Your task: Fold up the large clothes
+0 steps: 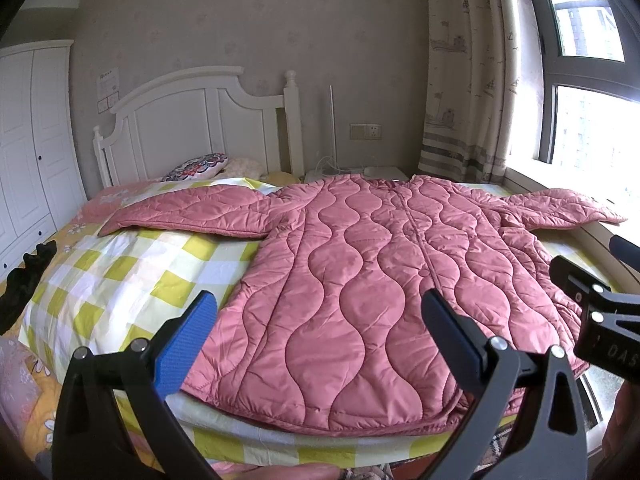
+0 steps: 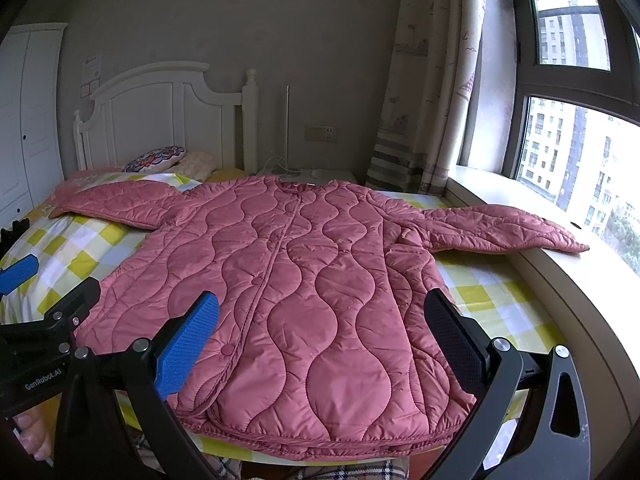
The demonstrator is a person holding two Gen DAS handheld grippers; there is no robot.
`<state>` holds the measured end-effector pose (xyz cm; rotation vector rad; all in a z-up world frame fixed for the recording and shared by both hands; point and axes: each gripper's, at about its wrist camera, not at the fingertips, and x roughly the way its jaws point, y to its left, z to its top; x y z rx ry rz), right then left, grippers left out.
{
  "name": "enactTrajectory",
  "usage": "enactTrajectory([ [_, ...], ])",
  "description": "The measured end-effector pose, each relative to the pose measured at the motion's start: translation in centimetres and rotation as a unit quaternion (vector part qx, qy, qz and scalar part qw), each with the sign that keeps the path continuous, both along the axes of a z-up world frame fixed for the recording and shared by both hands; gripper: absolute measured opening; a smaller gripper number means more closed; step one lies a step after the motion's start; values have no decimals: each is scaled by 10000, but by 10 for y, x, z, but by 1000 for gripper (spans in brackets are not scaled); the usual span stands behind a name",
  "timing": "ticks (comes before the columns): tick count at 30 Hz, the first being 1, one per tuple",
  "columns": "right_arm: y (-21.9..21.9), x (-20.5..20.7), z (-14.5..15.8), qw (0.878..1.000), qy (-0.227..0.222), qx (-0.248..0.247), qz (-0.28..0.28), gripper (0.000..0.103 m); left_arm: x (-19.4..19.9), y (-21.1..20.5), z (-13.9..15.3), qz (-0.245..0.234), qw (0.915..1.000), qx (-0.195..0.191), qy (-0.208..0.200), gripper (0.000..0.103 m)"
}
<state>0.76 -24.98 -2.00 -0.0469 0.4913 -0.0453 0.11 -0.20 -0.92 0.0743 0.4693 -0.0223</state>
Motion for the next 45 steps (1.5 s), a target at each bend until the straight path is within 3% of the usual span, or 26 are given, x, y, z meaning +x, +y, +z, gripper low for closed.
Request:
enactTrajectory([
  [45,-2,1,-8,10000,46,62,-7,98,-4,-1,-16,-13,10000,16,73,101],
])
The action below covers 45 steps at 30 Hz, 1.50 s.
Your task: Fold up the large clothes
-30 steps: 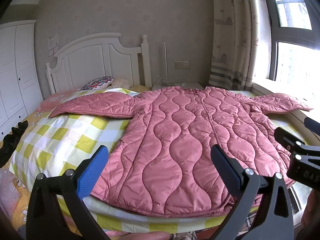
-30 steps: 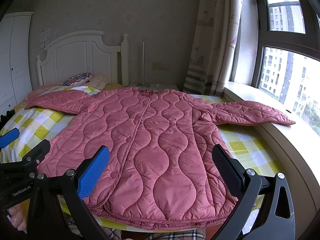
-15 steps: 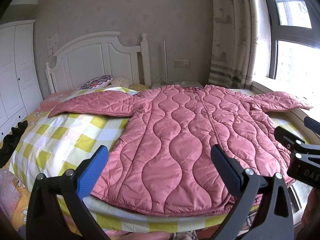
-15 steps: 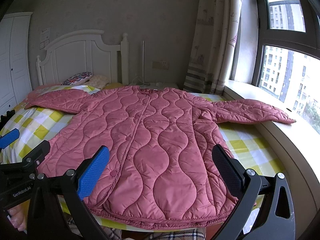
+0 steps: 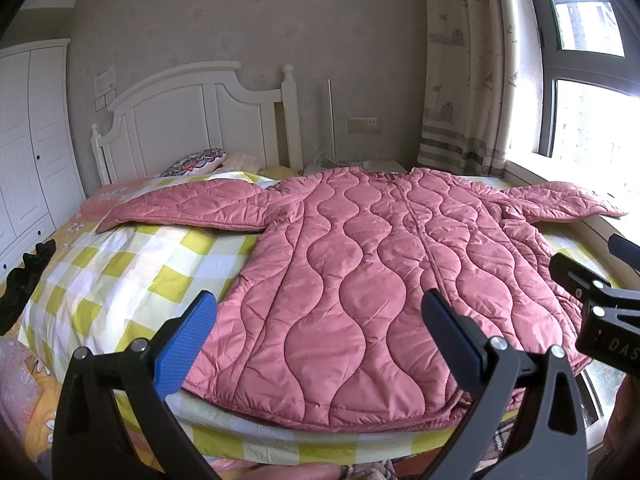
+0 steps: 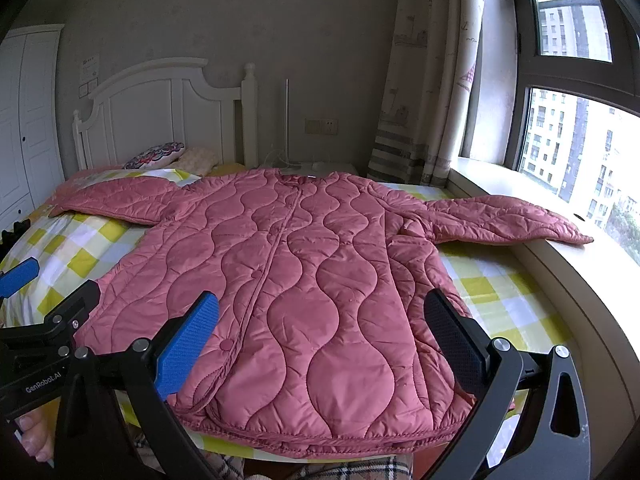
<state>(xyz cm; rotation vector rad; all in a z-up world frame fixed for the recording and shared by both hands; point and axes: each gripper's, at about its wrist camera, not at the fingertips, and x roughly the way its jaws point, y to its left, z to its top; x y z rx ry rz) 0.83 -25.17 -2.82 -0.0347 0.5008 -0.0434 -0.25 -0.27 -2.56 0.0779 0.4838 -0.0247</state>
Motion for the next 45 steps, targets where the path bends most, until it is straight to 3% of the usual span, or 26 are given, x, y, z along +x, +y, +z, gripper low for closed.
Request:
enactTrajectory([
  [19,-1,-3,-12,10000,78,49,-14,98,2,6,-5,-13,9999,-16,142,101],
  [23,-23,13,-22,9984,423,371,-58,98,25,8,-10,38,9990,205,393,101],
  [27,-71,35,-30,9900,712,1145,-413,98,82,6,-21,-70,9953,504,824,101],
  [31,-137,64,-41,9710,883,1904,-1146,98,156,4,-37,-248,9877,718,1366,101],
  [34,-196,80,-47,9418,818,2743,-1760,99,201,5,-51,-223,9854,711,1531,101],
  [36,-231,98,-51,9248,754,3055,-2138,99,223,7,-60,-208,9845,635,1620,101],
  [42,-307,156,-70,8867,615,3421,-3048,95,250,19,-88,-297,9776,80,2082,101],
  [45,-326,176,-79,8679,566,3678,-3289,83,253,29,-90,-344,9753,-207,2173,101],
])
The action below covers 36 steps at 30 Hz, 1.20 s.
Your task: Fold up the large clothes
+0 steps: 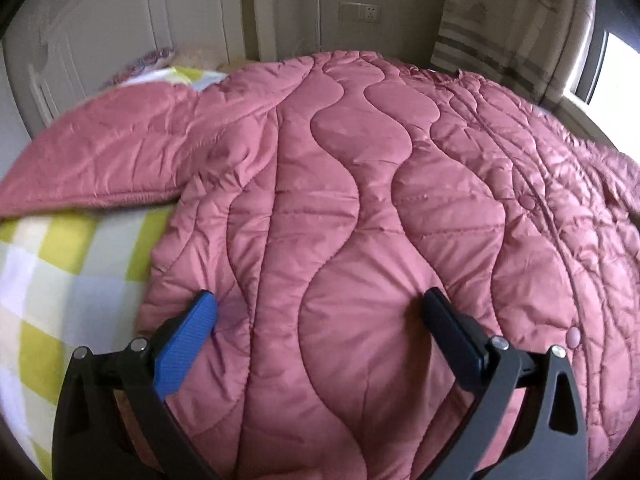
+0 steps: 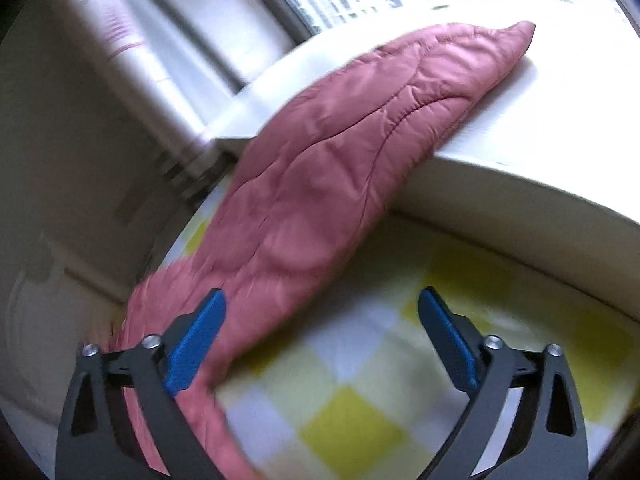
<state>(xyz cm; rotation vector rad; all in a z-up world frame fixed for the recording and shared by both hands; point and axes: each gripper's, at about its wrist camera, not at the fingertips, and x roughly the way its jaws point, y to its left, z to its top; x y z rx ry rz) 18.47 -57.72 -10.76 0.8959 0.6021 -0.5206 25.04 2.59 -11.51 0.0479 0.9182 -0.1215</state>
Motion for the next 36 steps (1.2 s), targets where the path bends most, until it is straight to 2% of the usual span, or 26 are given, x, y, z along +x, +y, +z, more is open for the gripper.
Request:
enactTrajectory([
  [3,-12,9,5,9992,-238,30,-315,64,0,-2,-1,-3,10000,77,5,101],
  [5,-10,12,15,9981,-269,-293,-470,30,0,-2,-1,-3,10000,71,7,101],
  [6,-4,15,28,9963,-265,-637,-515,22,-1,-2,-1,-11,10000,71,7,101],
  [8,13,26,55,9875,-297,-1496,-409,17,0,-2,-1,-24,10000,78,13,101],
  [9,34,36,75,9759,-257,-2155,-212,17,0,-2,-1,-24,10000,87,15,101],
  [11,75,53,100,9494,-214,-3120,278,17,0,-4,-1,-33,9999,121,6,101],
  [12,111,65,113,9219,-197,-3810,679,17,1,-4,-1,-32,9999,113,7,101],
  [13,138,73,118,8977,-185,-4289,991,17,1,-4,-1,-33,9999,104,7,101],
  [15,214,86,113,8200,-21,-5400,1896,18,1,-4,-1,-35,9999,107,1,101],
  [16,246,89,101,7814,107,-5790,2324,18,2,-5,-1,-34,9999,97,4,101],
  [17,272,93,86,7486,335,-6049,2694,18,0,-4,-1,-34,10000,88,3,101],
  [19,304,101,50,7026,928,-6139,3476,19,0,-4,-1,-35,10000,76,4,101],
  [20,308,104,33,7007,1156,-5901,3840,21,0,-3,-1,-35,10000,73,2,101],
  [22,297,106,15,7220,1363,-5372,4141,24,0,-4,-1,-36,10000,71,1,101],
  [24,274,100,12,7496,1325,-5040,4080,29,0,-4,-1,-40,10000,67,-1,101],
  [26,257,89,22,7753,1165,-4743,4005,49,-1,-2,-1,-43,10000,74,-4,101],
  [28,230,75,38,8127,772,-4299,3856,65,0,-2,-1,-43,10000,72,-5,101],
  [30,202,62,47,8438,461,-3944,3611,66,-1,-3,-1,-44,10000,67,-7,101],
  [31,186,62,50,8590,449,-3826,3372,66,0,-3,-1,-44,10000,70,-6,101],
  [33,172,87,50,8762,667,-3740,2966,66,-1,-3,-2,-45,10000,72,-9,101],
  [34,155,92,41,8852,903,-3624,2774,66,-1,-3,-1,-47,10000,77,-8,101],
  [36,131,95,34,9102,937,-3052,2640,66,-2,-3,0,-119,9999,9,17,101],
])
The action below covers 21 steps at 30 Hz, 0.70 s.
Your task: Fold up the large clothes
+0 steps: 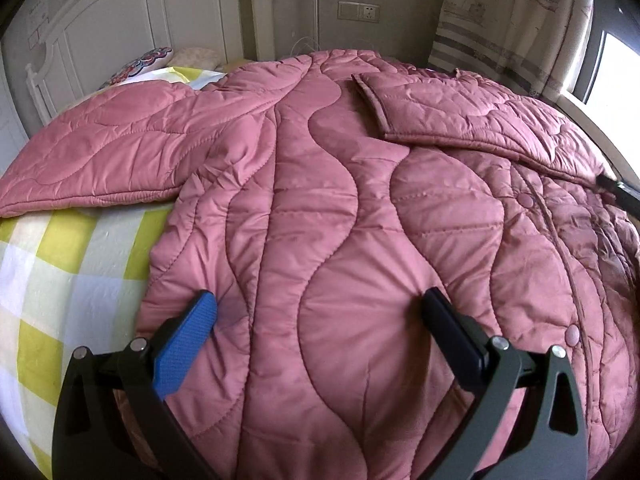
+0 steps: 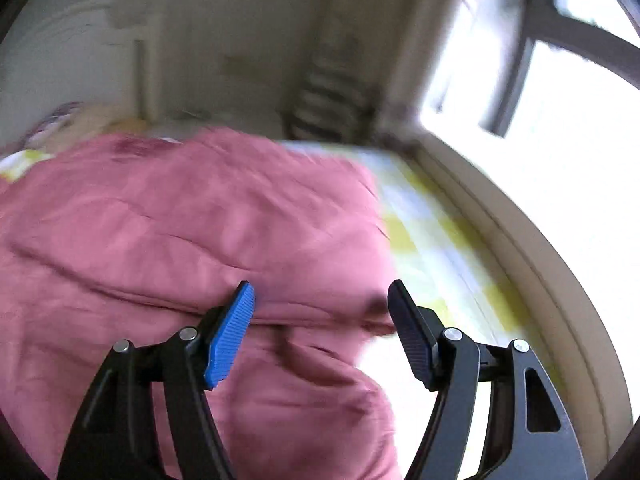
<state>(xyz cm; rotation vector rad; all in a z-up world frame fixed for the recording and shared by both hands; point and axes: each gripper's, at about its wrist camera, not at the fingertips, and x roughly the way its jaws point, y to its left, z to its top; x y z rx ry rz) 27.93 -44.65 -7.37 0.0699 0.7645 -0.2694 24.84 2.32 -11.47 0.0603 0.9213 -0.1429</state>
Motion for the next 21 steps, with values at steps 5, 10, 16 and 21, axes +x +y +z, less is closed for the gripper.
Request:
enactTrajectory([
  [5,-22,-35,0,9948,-331,831,-486,70,16,5,28,-312,9939,-1059,49,101],
  [10,-30,-28,1,9897,-461,1149,-721,71,70,-27,54,-470,9920,-1161,-171,101],
  [16,-23,-40,5,9887,-514,1192,-755,71,135,-74,26,-455,9949,-884,-170,94],
  [21,-32,-49,4,9845,-645,1318,-965,71,141,-101,3,-676,9974,-238,-64,99],
])
